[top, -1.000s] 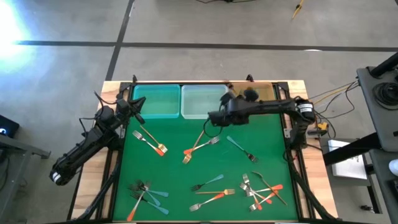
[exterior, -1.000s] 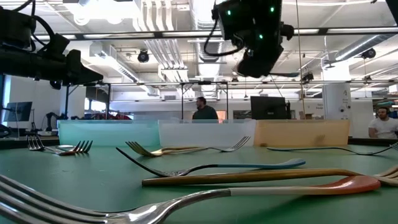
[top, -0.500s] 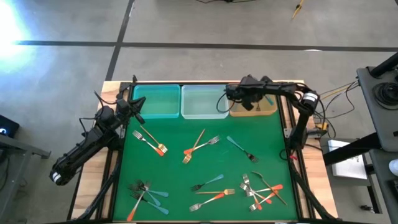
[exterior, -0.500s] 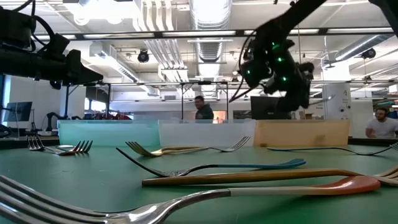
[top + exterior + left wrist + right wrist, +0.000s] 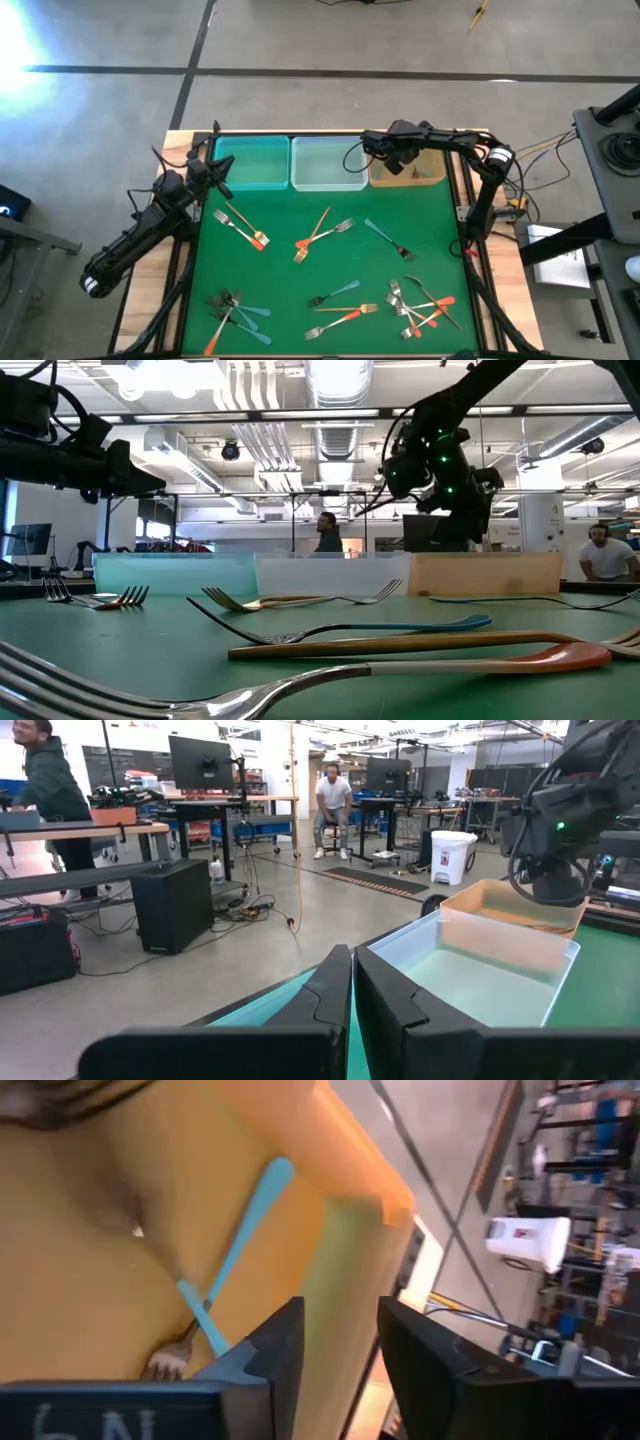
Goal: Sort silverware by color (type)
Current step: Put the orange fork into the white bin
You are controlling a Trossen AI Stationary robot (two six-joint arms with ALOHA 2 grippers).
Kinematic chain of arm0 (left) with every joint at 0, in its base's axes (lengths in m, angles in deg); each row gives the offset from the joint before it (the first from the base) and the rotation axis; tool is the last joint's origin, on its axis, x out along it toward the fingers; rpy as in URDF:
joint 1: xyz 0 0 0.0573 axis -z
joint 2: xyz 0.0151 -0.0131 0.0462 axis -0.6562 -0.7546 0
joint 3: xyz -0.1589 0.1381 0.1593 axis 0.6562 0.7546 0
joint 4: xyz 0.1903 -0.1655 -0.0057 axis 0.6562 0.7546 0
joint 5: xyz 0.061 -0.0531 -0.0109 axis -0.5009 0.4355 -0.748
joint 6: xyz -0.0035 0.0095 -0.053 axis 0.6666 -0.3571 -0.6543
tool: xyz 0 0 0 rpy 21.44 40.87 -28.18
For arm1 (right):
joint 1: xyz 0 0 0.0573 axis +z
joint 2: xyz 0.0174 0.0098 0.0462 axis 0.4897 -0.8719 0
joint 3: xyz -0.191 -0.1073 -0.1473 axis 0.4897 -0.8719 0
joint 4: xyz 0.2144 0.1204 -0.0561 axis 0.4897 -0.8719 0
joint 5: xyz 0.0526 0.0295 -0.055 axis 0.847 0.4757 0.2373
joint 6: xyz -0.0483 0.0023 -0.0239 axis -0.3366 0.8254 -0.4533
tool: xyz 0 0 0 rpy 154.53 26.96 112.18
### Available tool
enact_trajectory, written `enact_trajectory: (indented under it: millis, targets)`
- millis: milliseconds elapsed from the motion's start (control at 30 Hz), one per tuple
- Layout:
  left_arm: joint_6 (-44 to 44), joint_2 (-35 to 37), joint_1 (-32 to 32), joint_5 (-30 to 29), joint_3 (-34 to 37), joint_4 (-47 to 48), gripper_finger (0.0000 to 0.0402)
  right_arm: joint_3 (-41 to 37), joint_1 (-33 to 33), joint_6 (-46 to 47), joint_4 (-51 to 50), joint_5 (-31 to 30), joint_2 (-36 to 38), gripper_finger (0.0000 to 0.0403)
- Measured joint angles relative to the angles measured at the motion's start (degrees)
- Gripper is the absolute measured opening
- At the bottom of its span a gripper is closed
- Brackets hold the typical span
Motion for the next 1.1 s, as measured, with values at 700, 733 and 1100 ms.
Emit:
enact_trajectory:
  millis: [700,733,1100]
  targets:
    - [0.01,0.00,-0.01,-0.01,0.00,-0.01,0.0000,2.00,32.52,0.48,21.53,18.39,4.86,0.0134]
    - [0.00,-0.01,-0.01,-0.02,0.00,0.00,0.0000,2.00,34.59,-2.44,23.93,18.38,4.12,0.0135]
    - [0.01,0.00,0.00,-0.01,0.00,0.00,0.0000,3.31,42.79,-26.10,38.51,18.44,-7.39,0.0134]
